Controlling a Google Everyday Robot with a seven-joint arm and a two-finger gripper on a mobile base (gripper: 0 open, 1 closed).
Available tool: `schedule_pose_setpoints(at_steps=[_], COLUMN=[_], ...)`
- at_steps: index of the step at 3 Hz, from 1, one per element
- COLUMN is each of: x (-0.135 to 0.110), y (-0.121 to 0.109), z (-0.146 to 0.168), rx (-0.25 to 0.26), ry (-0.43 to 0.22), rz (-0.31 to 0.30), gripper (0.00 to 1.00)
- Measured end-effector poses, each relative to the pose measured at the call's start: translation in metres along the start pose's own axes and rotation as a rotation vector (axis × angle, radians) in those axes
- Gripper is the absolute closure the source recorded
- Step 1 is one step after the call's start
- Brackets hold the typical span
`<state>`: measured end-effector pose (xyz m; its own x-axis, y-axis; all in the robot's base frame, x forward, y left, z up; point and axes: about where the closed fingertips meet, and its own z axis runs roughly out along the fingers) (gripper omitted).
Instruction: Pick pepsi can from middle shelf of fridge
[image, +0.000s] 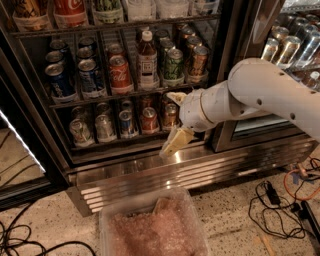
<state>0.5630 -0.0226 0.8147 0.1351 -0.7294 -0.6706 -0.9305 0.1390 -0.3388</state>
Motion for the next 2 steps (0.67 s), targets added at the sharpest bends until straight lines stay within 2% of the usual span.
schedule_pose_setpoints(at_steps=[1, 2], x=[0.0, -0.012], y=[0.0, -0.006], z=[0.0, 0.015], rx=[0.0, 0.015], ry=[-0.001, -0.045], rz=[0.0, -0.019], gripper=[0.0, 0.0])
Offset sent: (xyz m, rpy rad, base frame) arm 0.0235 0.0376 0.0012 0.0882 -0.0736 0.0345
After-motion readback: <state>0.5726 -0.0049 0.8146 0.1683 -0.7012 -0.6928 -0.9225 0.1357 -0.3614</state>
